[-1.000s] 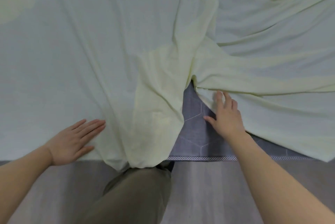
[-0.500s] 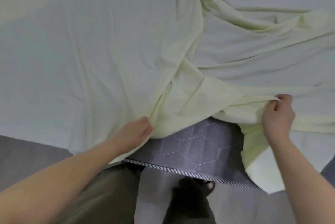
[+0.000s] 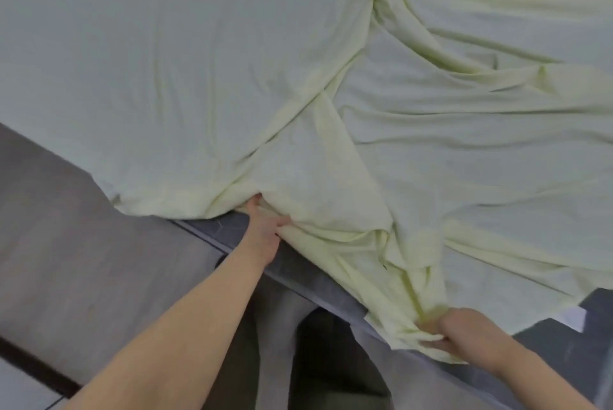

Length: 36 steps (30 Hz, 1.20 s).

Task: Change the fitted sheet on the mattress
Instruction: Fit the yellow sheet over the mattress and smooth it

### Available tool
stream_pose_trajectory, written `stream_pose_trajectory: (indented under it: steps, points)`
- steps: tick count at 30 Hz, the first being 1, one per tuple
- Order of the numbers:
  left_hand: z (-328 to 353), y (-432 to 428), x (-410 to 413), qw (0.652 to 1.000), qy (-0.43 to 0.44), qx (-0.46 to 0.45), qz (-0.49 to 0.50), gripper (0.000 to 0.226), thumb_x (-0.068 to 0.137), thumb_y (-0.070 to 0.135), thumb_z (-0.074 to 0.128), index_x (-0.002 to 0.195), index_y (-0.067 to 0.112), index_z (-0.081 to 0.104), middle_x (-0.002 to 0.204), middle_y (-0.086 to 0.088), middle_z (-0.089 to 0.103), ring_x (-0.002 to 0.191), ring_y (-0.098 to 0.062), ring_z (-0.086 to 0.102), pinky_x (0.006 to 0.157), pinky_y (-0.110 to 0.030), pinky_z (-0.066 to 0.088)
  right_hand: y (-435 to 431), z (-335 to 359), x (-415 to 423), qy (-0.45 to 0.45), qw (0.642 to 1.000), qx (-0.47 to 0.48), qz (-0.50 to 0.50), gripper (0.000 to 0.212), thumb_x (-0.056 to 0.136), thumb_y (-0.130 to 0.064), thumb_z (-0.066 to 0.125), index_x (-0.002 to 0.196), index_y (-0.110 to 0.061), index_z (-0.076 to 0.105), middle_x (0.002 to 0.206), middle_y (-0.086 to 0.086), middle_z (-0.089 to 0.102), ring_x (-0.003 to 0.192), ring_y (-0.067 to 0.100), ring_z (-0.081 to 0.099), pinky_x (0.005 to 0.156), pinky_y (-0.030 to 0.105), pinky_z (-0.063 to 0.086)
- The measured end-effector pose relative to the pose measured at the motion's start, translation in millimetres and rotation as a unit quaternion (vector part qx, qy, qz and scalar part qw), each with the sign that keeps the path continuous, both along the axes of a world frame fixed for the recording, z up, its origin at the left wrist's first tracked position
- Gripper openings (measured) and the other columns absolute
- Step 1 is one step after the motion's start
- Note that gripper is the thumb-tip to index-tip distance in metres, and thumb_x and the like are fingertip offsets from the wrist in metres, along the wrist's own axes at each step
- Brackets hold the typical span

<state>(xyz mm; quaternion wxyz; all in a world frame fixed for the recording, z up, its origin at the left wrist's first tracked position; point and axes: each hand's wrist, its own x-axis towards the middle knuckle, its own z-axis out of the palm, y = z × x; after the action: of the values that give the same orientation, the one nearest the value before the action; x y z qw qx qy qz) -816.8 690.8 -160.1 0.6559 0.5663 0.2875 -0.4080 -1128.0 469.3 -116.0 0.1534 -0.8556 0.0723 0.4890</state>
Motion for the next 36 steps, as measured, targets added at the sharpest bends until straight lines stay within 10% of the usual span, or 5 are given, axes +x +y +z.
stream_pose_trajectory:
  steps: [5,16,23,27,36]
  points:
    - [-1,13,-40,0.970,0.086,0.066,0.217,0.074,0.078,-0.004,0.073,0.141,0.010,0.038,0.133,-0.013,0.054,0.112,-0.031,0.060,0.096,-0.050,0.049,8,6,-43,0.112,0.961,0.062,-0.244,0.037,0.079,-0.046,0.066,0.056,-0.027,0.044,0.065,-0.012,0.039,0.056,-0.001,0.038,0.051,0.017,0.027]
    - [23,97,-132,0.988,0.120,-0.084,0.051,0.029,0.092,0.023,0.053,0.090,0.015,0.080,0.104,-0.007,0.074,0.094,-0.021,0.071,0.077,-0.037,0.059,74,6,-58,0.237,0.948,0.109,-0.180,0.032,0.082,-0.043,0.067,0.100,-0.017,0.069,0.092,-0.002,0.064,0.085,0.019,0.059,0.068,0.026,0.041]
    - [17,126,-191,0.979,0.188,-0.070,-0.017,0.035,0.084,0.021,0.065,0.118,0.013,0.065,0.113,-0.007,0.071,0.099,-0.024,0.070,0.079,-0.042,0.059,45,-38,-54,-0.217,0.683,-0.091,-0.692,0.068,0.083,-0.032,0.074,0.139,-0.014,0.041,0.136,0.002,0.037,0.111,0.024,0.053,0.090,0.036,0.046]
    - [18,124,-216,0.981,0.174,-0.027,-0.079,0.049,0.071,0.020,0.076,0.118,0.016,0.062,0.113,-0.005,0.072,0.098,-0.024,0.070,0.074,-0.040,0.060,7,-57,-70,-0.030,0.497,-0.211,-0.841,0.098,0.073,-0.043,0.076,0.146,-0.004,0.024,0.146,0.016,0.026,0.127,0.038,0.038,0.100,0.046,0.042]
    - [26,38,-278,0.981,0.150,-0.119,-0.026,0.071,0.069,0.022,0.083,0.132,0.009,0.055,0.129,-0.011,0.063,0.115,-0.027,0.063,0.095,-0.041,0.047,-32,-45,-80,-0.141,0.405,0.070,-0.901,0.009,0.094,-0.011,0.054,0.098,-0.004,0.055,0.096,0.010,0.063,0.090,0.027,0.060,0.066,0.023,0.051]
